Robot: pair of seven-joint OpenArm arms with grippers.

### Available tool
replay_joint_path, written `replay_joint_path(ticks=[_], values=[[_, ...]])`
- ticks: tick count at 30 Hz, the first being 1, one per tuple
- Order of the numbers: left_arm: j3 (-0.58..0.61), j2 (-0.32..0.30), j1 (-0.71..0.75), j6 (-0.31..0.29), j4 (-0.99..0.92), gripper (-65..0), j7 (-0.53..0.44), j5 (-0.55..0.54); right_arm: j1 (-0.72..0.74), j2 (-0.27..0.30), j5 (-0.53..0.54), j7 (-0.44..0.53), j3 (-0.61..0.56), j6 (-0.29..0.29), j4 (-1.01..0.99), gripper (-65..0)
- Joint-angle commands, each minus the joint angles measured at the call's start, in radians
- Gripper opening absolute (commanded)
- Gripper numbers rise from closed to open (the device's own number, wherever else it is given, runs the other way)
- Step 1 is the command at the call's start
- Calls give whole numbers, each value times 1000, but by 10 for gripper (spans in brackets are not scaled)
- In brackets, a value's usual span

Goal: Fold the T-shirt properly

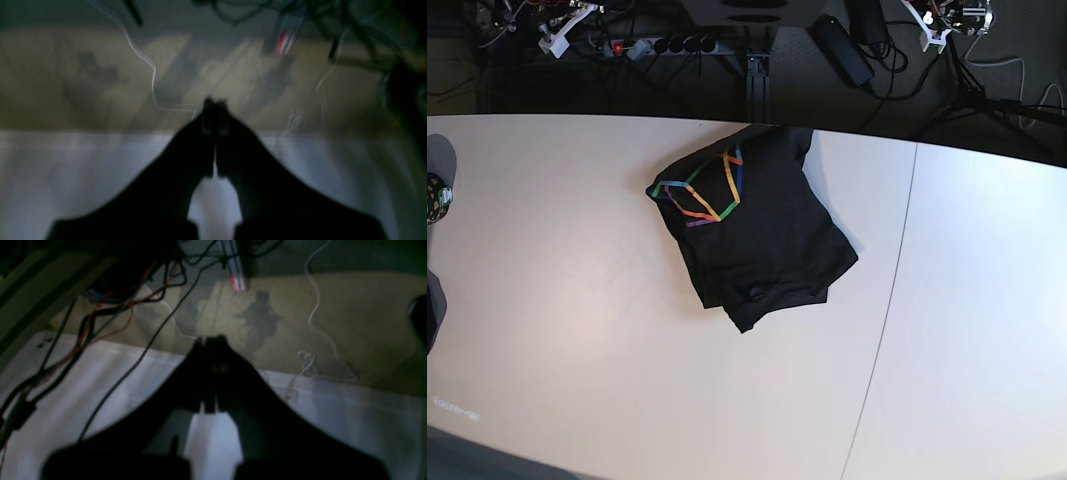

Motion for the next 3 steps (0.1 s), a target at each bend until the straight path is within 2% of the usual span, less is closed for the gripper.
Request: replay_joint_path(ticks=[1,3], values=[[24,-11,-21,-1,-24,-650,13,5,4,2,-9,-9,1,-19,-10,-650],[79,-8,-72,5,-76,-650,13,5,33,-19,-37,-8,1,-27,-33,-650]])
